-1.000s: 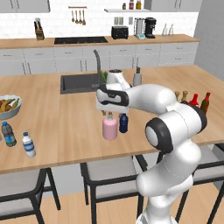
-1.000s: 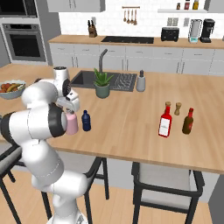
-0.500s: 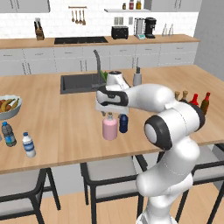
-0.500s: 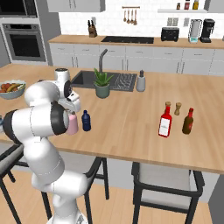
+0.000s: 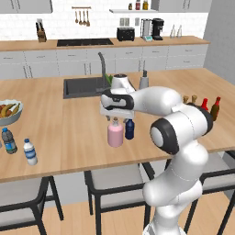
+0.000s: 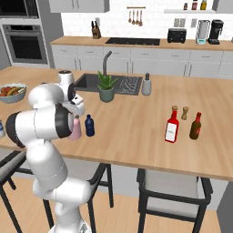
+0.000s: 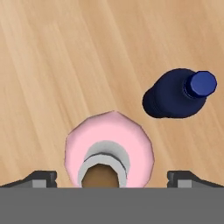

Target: Move the plastic bottles in the middle to the plastics group, and the glass bottles in the middle to the glass group.

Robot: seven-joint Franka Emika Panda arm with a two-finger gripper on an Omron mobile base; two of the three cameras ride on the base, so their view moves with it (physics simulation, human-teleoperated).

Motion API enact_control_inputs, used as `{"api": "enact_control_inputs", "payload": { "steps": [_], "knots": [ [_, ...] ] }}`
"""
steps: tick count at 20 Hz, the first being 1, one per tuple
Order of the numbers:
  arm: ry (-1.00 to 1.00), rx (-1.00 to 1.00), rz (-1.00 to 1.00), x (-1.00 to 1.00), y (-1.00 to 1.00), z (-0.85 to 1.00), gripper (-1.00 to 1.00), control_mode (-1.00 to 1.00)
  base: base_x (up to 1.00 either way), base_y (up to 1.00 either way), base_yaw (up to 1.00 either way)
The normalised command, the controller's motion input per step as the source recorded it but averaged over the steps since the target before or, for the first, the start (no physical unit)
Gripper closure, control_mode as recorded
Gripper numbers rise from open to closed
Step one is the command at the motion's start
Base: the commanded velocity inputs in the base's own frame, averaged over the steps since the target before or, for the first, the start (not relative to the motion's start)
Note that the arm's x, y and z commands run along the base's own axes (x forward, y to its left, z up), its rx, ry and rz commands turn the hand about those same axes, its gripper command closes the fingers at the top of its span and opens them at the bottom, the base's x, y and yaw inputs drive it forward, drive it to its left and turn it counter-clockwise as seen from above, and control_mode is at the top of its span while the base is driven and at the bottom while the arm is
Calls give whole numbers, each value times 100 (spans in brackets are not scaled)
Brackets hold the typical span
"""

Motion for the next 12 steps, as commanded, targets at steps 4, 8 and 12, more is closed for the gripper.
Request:
{"api": "enact_control_inputs", "payload": {
  "steps": [4,8,12],
  "knots": [
    [0,0,0,2,5,-8,-100,-100,0,0,0],
    [2,0,0,0,8,-9,-100,-100,0,0,0],
    [2,0,0,0,6,-7,100,-100,0,0,0]
  ]
}}
